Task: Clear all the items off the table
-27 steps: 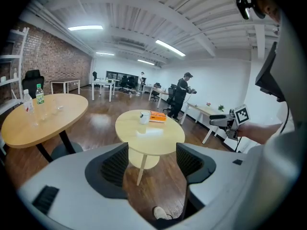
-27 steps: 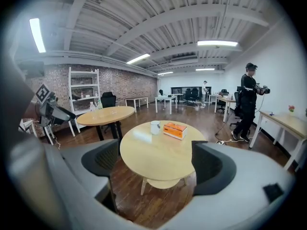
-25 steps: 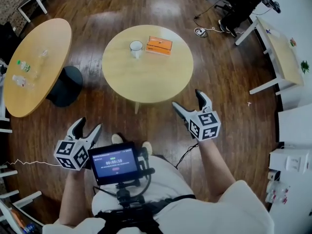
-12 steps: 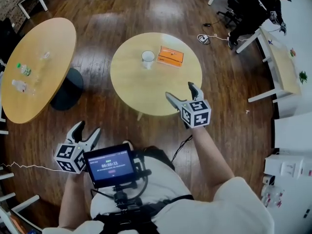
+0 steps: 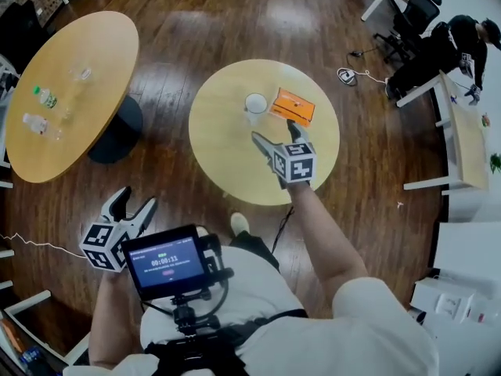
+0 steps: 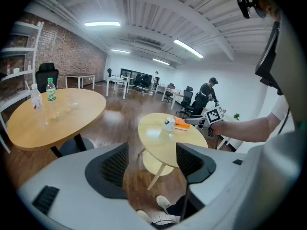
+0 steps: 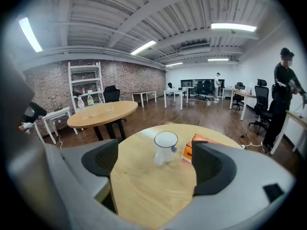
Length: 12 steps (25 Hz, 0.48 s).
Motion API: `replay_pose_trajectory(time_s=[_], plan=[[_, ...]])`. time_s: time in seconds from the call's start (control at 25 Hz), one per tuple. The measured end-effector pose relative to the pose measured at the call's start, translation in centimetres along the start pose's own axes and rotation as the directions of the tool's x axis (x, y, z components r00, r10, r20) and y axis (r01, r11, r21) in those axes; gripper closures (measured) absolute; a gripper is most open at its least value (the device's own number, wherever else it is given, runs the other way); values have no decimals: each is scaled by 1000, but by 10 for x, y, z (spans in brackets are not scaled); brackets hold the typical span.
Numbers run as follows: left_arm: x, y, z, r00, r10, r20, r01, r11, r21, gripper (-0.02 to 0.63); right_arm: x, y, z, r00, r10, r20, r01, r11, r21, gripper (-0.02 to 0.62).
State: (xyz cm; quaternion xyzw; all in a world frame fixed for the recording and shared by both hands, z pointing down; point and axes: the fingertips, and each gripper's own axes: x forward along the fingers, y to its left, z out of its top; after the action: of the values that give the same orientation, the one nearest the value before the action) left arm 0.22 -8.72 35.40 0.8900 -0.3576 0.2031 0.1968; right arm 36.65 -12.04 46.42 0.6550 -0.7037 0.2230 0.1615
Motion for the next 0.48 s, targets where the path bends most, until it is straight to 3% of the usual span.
replay_pose_trajectory(time_s=[0.28,0.48], plan=[[14,-1,7,996,89,-10,-90,991,-96,288,90,-17,8,995,67,-74,-71,996,-60,106],[17,-9,5,987,161,-28,-163,977,-135,288,145,-26,-5,988,71,-139,-87,990,-111,107]])
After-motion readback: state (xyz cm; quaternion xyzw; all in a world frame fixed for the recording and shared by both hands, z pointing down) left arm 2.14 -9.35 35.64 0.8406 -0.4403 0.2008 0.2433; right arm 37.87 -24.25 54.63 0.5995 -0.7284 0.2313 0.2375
